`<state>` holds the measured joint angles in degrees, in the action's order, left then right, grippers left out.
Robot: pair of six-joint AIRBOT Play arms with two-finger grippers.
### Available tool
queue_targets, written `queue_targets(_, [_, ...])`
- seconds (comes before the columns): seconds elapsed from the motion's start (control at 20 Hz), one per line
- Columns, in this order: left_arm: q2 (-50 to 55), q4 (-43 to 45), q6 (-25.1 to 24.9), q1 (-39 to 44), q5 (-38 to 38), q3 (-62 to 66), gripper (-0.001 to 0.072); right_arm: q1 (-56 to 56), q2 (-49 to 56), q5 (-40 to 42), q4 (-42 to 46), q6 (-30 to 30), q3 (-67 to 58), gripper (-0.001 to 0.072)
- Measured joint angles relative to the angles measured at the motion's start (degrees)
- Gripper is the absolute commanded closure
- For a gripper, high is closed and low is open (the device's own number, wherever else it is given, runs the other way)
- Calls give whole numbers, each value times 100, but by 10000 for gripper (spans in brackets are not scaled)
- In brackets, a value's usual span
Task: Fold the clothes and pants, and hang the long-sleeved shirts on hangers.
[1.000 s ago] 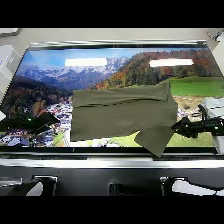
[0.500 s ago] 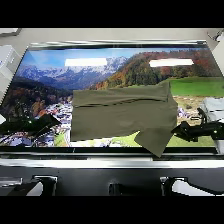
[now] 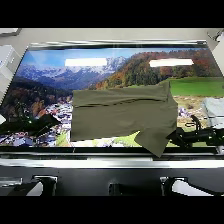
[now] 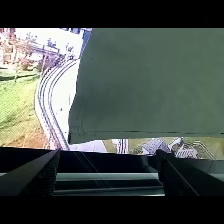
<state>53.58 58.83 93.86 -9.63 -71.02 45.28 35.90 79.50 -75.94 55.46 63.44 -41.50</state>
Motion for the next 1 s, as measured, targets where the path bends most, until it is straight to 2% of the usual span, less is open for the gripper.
queue_targets(0.2, [0, 0, 11, 0, -2, 0, 5, 0, -4, 101, -103, 0, 103, 372])
queue_targets(0.3, [-2, 0, 13, 0, -4, 0, 5, 0, -4, 208, -199, 0, 129, 408])
queue_targets(0.4, [0, 0, 13, 0, -4, 0, 5, 0, -4, 306, -278, -2, 140, 413])
queue_targets(0.5, [24, 0, 15, 0, -4, -7, 5, 0, -4, 393, -350, -2, 149, 497])
queue_targets(0.55, [37, 0, 15, 0, 0, -20, 5, 0, -4, 428, -372, -2, 153, 553])
queue_targets(0.6, [55, -2, 15, 0, 13, -55, 5, 0, -2, 487, -404, -4, 157, 641])
queue_targets(0.65, [68, -2, 11, 0, 24, -116, 5, 0, -2, 448, -437, -11, 164, 676])
queue_targets(1.0, [76, -142, -599, -42, 260, -1294, 5, 0, -2, 339, -518, -184, 173, 677])
